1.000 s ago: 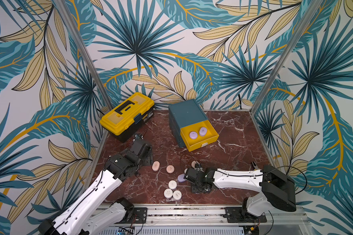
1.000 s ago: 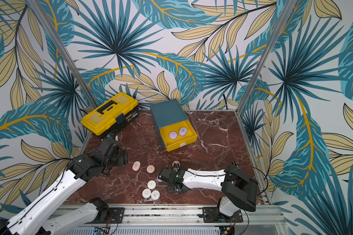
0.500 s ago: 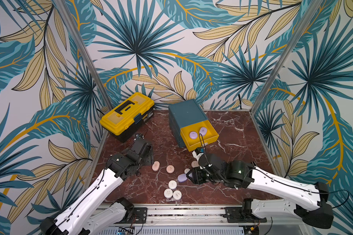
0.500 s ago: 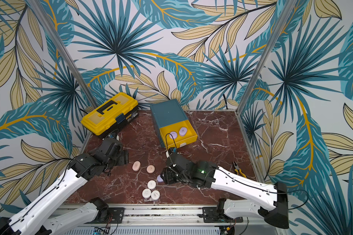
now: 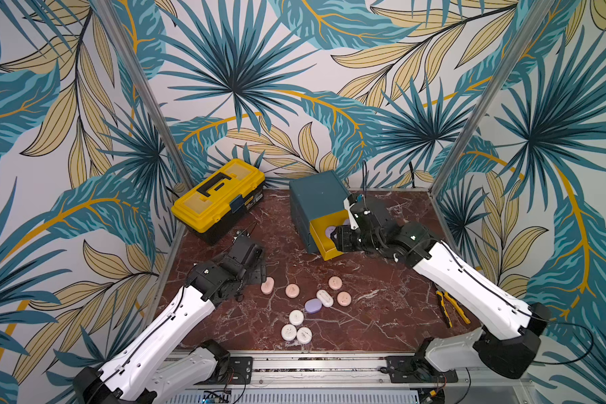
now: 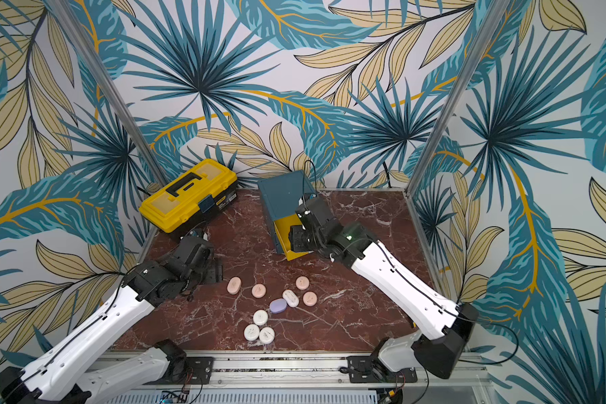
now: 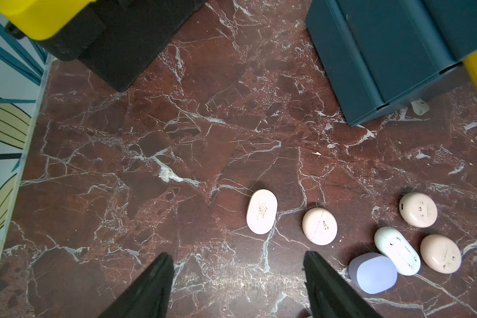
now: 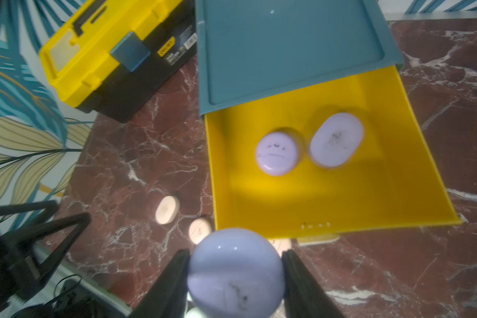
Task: Put the bluetooth earphones in the drawer according to color
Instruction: Place the bluetooth earphone in the drawer.
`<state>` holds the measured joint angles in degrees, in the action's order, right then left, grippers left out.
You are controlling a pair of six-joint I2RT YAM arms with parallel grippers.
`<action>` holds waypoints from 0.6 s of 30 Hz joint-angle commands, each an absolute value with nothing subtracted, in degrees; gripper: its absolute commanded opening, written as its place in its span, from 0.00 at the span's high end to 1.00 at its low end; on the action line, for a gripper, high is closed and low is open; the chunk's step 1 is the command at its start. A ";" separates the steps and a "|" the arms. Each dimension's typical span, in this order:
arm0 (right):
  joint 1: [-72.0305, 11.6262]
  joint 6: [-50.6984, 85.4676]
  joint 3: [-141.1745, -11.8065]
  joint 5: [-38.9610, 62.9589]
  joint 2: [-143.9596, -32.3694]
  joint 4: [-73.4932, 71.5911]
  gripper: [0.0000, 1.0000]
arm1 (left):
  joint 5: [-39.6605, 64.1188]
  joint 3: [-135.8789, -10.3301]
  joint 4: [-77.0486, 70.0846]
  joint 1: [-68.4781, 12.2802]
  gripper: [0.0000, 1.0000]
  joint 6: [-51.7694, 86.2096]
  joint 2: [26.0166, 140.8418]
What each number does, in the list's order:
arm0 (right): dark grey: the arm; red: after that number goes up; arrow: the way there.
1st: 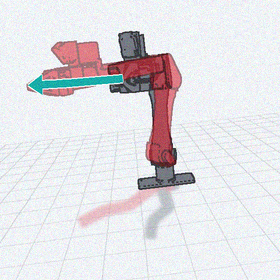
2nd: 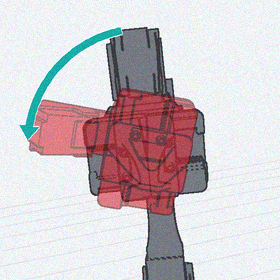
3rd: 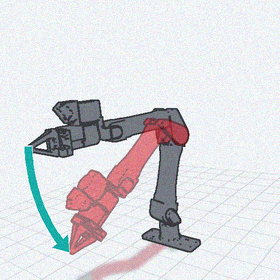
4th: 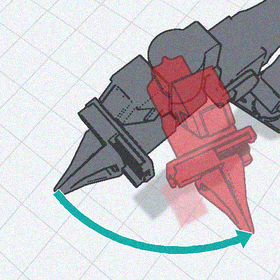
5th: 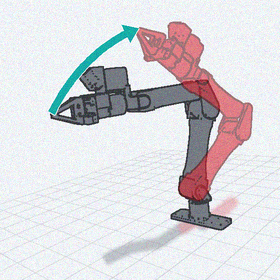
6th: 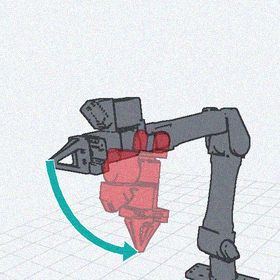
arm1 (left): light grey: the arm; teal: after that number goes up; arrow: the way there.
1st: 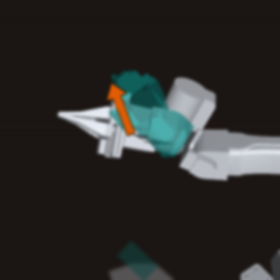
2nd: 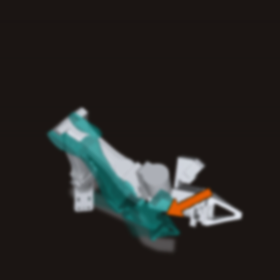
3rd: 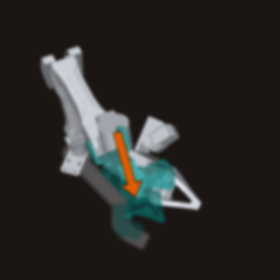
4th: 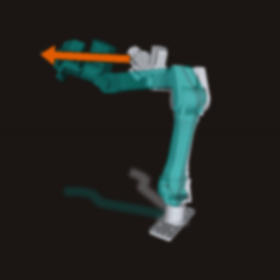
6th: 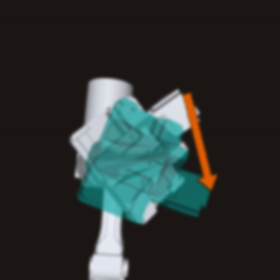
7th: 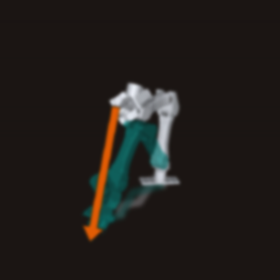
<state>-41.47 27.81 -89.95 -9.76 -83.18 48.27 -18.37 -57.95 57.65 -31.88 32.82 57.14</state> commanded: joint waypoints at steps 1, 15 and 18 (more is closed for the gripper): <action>-39.00 23.75 -92.57 -8.82 -87.19 49.79 0.53 | -18.82 -59.41 57.55 -31.47 0.21 32.39 56.97; -32.14 21.94 -100.42 -7.40 -100.94 49.75 0.53 | -19.17 -58.31 58.01 -31.46 0.21 32.94 55.81; -31.56 21.81 -101.69 -7.38 -102.88 49.72 0.53 | -19.36 -58.01 57.99 -31.48 0.20 32.88 55.76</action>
<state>-31.88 22.83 -100.05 -8.03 -101.54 49.10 -18.41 -57.95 57.76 -31.88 32.86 56.69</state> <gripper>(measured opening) 0.546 0.795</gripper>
